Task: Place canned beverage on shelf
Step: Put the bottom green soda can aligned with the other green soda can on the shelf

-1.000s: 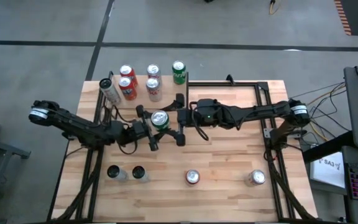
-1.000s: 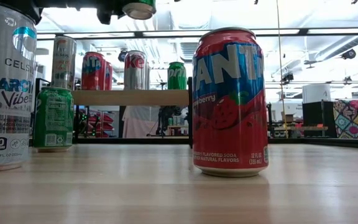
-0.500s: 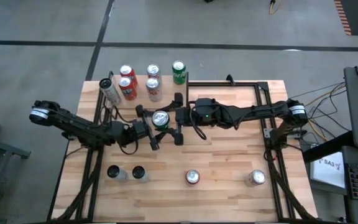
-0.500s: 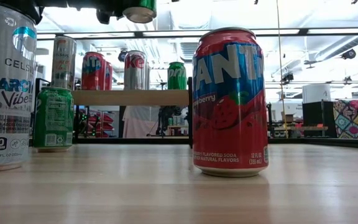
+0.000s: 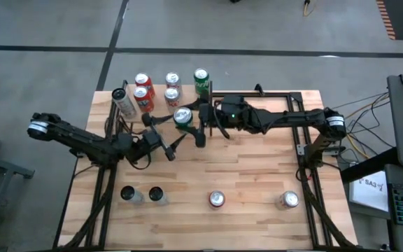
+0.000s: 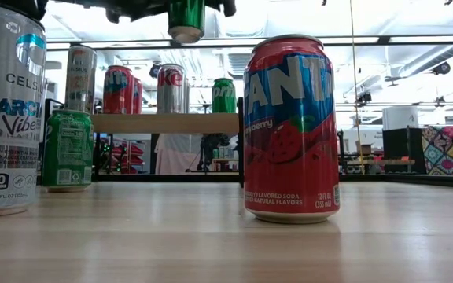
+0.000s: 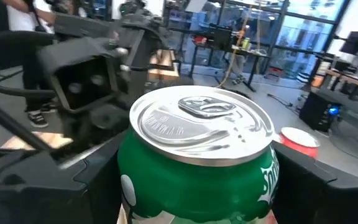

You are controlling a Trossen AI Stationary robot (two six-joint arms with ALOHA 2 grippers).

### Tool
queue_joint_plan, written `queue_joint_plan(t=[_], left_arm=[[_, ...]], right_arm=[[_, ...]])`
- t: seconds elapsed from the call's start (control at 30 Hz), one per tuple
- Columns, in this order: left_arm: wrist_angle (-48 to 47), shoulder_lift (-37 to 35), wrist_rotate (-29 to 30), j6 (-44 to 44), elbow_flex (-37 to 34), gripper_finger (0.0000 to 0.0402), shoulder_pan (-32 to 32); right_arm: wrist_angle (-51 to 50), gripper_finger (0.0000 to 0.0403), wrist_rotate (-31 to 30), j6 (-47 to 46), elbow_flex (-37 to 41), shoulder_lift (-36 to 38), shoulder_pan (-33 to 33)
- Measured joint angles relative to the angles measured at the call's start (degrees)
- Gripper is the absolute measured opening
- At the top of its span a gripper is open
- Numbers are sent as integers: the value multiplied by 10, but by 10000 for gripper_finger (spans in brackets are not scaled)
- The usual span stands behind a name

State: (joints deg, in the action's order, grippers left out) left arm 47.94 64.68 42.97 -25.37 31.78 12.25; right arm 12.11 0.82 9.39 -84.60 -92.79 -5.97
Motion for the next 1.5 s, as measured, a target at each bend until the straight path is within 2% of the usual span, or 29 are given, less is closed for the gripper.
queue_joint_plan(t=[0.27, 0.53, 0.77, 1.1, 1.33, 1.5], left_arm=[[-32, -66, 11, -43, -11, 360, 0], [-35, -150, 11, -59, -45, 361, 0], [-34, -208, 11, -60, -66, 361, 0], [-35, -225, -1, -70, -71, 361, 0], [-35, -225, -1, -72, -71, 361, 0], [-35, -225, -1, -72, -71, 361, 0]], right_arm=[[12, 288, 27, -25, 21, 1, -65], [137, 288, 60, -80, 107, 1, -112], [175, 288, 82, -95, 157, 0, -144], [206, 288, 80, -81, 196, 0, -151], [204, 288, 21, -61, 218, 0, -153], [204, 288, 11, -56, 223, -1, -155]])
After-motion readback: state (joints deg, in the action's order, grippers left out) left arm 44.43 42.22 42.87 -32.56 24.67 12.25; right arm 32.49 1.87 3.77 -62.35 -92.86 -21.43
